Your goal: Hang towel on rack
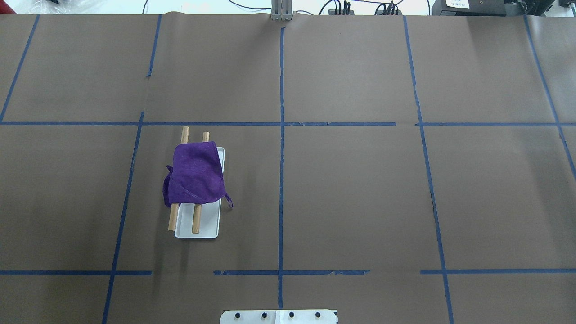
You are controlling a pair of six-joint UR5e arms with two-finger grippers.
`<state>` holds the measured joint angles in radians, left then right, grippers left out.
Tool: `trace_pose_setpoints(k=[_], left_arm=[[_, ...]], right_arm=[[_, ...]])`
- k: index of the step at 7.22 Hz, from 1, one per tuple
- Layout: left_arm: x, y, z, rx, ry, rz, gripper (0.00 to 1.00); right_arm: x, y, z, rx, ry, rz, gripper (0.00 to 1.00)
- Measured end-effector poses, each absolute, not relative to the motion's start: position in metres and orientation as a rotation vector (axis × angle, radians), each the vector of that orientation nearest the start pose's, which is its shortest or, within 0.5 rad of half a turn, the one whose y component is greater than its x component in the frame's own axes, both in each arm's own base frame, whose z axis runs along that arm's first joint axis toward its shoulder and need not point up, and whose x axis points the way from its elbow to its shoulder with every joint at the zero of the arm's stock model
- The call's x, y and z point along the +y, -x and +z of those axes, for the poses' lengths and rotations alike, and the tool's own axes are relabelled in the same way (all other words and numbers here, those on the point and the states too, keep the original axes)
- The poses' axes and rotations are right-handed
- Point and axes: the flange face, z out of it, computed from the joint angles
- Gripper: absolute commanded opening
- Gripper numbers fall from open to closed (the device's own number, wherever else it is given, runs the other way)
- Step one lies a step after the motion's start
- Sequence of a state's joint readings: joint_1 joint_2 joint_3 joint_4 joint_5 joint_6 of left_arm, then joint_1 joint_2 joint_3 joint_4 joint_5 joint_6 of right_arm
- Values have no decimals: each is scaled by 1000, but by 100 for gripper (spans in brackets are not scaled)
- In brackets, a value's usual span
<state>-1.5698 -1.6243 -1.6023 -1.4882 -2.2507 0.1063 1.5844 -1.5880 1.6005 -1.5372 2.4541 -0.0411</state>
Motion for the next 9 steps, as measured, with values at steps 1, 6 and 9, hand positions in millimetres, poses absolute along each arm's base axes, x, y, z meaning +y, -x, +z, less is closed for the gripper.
trace_pose_setpoints(k=[1, 6, 9], left_arm=[[-512, 70, 633, 682, -34, 100, 100], [-505, 67, 637, 698, 1, 10, 100], [-485, 61, 647, 778, -58, -2, 100]], right_arm=[[-486, -63, 641, -882, -67, -46, 100], [-483, -63, 643, -882, -63, -44, 100], [-483, -63, 644, -881, -63, -44, 100]])
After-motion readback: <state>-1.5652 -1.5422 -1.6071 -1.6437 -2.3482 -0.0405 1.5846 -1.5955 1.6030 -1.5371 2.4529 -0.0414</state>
